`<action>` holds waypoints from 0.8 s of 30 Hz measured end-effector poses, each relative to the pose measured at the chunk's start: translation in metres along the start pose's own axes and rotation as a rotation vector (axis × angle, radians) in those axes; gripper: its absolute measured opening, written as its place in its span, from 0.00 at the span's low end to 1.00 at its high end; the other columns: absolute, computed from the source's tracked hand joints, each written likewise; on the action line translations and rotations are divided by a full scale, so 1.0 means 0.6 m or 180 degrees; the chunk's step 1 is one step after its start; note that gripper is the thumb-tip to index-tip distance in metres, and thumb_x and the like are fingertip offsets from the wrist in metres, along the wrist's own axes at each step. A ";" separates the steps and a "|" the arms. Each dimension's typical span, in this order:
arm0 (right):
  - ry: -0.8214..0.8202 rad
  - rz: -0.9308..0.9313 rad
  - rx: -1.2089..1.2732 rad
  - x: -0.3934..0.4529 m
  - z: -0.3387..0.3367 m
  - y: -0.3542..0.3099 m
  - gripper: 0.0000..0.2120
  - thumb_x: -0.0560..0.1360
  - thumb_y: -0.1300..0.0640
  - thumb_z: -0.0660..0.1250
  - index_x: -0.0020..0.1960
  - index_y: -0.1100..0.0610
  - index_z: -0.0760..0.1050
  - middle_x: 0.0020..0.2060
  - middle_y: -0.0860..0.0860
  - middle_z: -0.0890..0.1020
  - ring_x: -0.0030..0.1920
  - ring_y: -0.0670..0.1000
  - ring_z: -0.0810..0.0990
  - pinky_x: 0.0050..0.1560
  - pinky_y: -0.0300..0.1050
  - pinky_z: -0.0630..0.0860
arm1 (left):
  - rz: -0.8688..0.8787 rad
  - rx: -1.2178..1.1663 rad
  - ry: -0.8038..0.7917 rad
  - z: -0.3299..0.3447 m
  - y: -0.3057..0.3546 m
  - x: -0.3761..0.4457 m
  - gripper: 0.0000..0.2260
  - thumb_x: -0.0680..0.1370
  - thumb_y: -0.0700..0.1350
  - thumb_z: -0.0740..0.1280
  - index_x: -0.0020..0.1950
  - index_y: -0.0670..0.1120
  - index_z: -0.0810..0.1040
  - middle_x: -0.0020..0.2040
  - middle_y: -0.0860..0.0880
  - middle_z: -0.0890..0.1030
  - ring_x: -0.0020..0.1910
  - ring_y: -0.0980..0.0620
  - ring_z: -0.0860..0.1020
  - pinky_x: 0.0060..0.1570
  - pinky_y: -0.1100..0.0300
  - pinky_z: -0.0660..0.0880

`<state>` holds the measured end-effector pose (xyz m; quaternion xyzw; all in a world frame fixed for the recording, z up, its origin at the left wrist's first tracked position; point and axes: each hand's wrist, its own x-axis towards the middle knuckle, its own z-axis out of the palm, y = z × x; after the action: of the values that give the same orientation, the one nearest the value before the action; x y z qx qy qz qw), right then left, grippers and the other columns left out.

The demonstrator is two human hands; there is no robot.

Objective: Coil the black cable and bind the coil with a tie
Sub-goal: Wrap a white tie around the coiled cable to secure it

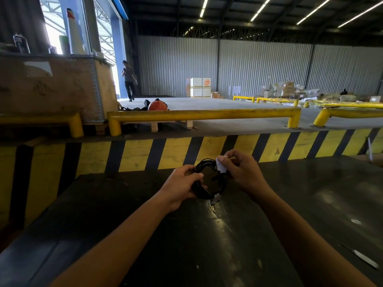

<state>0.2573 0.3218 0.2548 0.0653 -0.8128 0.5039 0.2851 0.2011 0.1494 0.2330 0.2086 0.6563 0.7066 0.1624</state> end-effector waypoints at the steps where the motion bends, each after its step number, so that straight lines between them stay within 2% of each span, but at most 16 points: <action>1: -0.0013 0.0043 0.0002 0.000 0.001 0.001 0.08 0.75 0.53 0.65 0.46 0.58 0.75 0.35 0.49 0.79 0.31 0.41 0.76 0.29 0.32 0.71 | -0.0036 -0.0028 -0.0042 0.003 0.002 -0.002 0.13 0.78 0.38 0.63 0.62 0.45 0.71 0.52 0.41 0.78 0.45 0.49 0.83 0.38 0.55 0.81; 3: -0.0071 0.0117 0.0015 -0.001 0.002 0.001 0.08 0.75 0.52 0.65 0.47 0.58 0.75 0.35 0.49 0.79 0.33 0.43 0.78 0.30 0.33 0.72 | -0.0114 -0.0060 -0.0151 0.011 0.004 -0.005 0.14 0.78 0.38 0.62 0.63 0.44 0.70 0.55 0.41 0.78 0.51 0.45 0.81 0.43 0.51 0.81; 5: -0.0084 0.0106 -0.0015 -0.004 0.003 0.000 0.09 0.75 0.52 0.65 0.45 0.58 0.75 0.35 0.50 0.79 0.35 0.47 0.79 0.34 0.39 0.75 | -0.0142 -0.0077 -0.0208 0.018 0.003 -0.008 0.14 0.78 0.38 0.62 0.64 0.44 0.70 0.56 0.41 0.78 0.53 0.44 0.80 0.45 0.48 0.81; 7: -0.0072 -0.0005 -0.0101 -0.008 0.003 0.001 0.08 0.75 0.53 0.65 0.44 0.58 0.75 0.37 0.53 0.80 0.39 0.53 0.80 0.40 0.48 0.77 | -0.0148 -0.0127 -0.0234 0.023 0.003 -0.010 0.13 0.78 0.38 0.62 0.62 0.45 0.70 0.55 0.41 0.78 0.52 0.44 0.80 0.44 0.49 0.81; 9: -0.0113 -0.0140 -0.0209 -0.014 0.003 0.005 0.06 0.75 0.54 0.65 0.43 0.57 0.75 0.39 0.55 0.80 0.42 0.55 0.80 0.43 0.52 0.78 | -0.0160 -0.0217 -0.0258 0.028 0.004 -0.011 0.11 0.78 0.38 0.62 0.60 0.46 0.72 0.55 0.42 0.78 0.51 0.45 0.80 0.41 0.52 0.82; 12: -0.0112 -0.0262 -0.0272 -0.024 0.004 0.012 0.03 0.74 0.54 0.66 0.43 0.53 0.74 0.41 0.52 0.81 0.42 0.52 0.81 0.40 0.47 0.80 | -0.0127 -0.0353 -0.0315 0.031 0.005 -0.013 0.10 0.78 0.37 0.62 0.59 0.45 0.72 0.55 0.42 0.78 0.51 0.45 0.80 0.39 0.53 0.81; 16: 0.0071 -0.0378 -0.0287 -0.028 0.004 0.017 0.04 0.74 0.52 0.66 0.42 0.52 0.75 0.38 0.49 0.81 0.39 0.48 0.80 0.37 0.41 0.78 | 0.0007 -0.0343 -0.0423 0.031 0.005 -0.016 0.14 0.77 0.35 0.62 0.61 0.46 0.72 0.57 0.45 0.78 0.52 0.46 0.80 0.40 0.52 0.81; 21: 0.0272 -0.0532 -0.0340 -0.032 0.007 0.022 0.03 0.73 0.53 0.68 0.41 0.50 0.75 0.36 0.47 0.80 0.37 0.44 0.79 0.35 0.35 0.75 | 0.0120 -0.0197 -0.0471 0.031 0.006 -0.020 0.21 0.76 0.32 0.62 0.64 0.51 0.69 0.59 0.48 0.76 0.49 0.48 0.81 0.46 0.47 0.80; 24: 0.0288 -0.0766 -0.0598 -0.035 0.007 0.020 0.03 0.72 0.53 0.68 0.42 0.50 0.74 0.37 0.44 0.79 0.38 0.41 0.78 0.35 0.32 0.74 | 0.0220 -0.0039 -0.0457 0.032 0.007 -0.021 0.25 0.76 0.31 0.62 0.70 0.50 0.64 0.57 0.51 0.78 0.46 0.52 0.82 0.48 0.46 0.79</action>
<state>0.2682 0.3201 0.2330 0.1125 -0.8290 0.3903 0.3845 0.2220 0.1593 0.2374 0.2802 0.6311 0.6991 0.1858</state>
